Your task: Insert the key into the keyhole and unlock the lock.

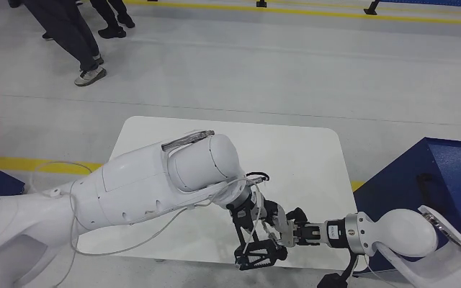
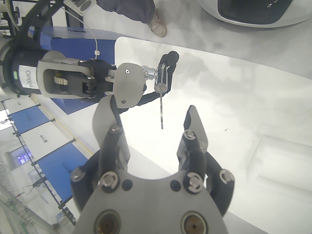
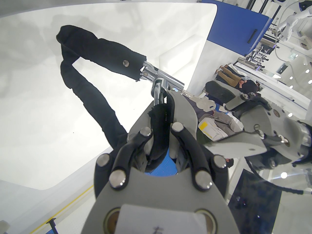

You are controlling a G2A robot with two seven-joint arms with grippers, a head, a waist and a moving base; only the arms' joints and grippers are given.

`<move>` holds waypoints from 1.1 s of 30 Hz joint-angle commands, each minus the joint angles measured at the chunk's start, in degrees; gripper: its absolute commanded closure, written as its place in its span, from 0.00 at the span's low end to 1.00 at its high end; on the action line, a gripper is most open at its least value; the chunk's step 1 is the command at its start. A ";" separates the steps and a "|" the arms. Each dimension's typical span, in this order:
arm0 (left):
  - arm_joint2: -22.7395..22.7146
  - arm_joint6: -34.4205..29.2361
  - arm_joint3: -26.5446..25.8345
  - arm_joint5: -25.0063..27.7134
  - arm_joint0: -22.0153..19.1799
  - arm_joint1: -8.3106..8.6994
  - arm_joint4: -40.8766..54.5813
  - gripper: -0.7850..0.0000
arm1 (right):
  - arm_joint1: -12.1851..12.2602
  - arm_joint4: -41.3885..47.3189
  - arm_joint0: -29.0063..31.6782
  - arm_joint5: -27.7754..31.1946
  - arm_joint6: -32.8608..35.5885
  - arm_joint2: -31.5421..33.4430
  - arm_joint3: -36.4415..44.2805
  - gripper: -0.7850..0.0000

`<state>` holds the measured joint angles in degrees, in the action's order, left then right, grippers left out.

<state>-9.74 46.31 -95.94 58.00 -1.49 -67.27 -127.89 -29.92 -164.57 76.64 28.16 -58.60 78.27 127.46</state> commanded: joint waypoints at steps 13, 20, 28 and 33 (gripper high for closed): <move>-4.07 -1.85 3.08 -6.81 0.82 2.82 7.43 0.26 | -0.27 3.20 0.65 -1.16 1.63 -0.05 -1.31 1.00; -15.07 -11.49 -0.91 -23.68 12.57 8.77 10.92 1.00 | -0.44 6.87 0.96 -2.10 2.43 0.80 -2.79 1.00; -17.01 -11.20 -3.00 -27.96 15.97 9.91 11.71 1.00 | -0.46 7.33 1.07 -2.09 2.57 0.89 -2.88 1.00; -18.60 -10.02 -1.63 -31.69 19.92 9.39 20.56 1.00 | -0.70 9.17 1.94 -3.18 4.96 0.92 -3.37 1.00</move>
<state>-27.97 35.93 -98.12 27.24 17.54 -57.74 -110.39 -30.58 -156.06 78.52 25.03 -54.01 78.98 124.28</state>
